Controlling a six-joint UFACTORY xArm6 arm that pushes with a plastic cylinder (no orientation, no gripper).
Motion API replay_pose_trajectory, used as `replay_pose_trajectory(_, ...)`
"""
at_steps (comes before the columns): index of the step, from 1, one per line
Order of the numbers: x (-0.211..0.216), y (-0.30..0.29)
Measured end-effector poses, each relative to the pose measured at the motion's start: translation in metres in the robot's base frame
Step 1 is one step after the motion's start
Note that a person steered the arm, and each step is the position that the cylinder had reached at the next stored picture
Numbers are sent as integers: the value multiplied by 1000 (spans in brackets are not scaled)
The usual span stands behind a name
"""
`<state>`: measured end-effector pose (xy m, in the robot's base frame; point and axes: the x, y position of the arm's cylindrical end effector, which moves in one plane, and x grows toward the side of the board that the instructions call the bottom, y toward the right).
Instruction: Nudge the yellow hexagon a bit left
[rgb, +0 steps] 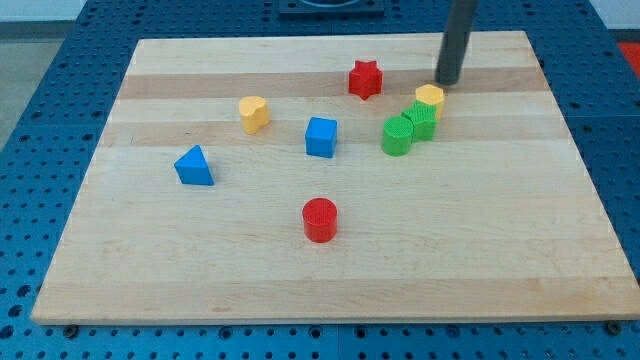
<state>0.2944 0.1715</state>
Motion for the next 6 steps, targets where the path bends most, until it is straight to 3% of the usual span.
replay_pose_trajectory(3,59,15)
replay_pose_trajectory(6,68,-17)
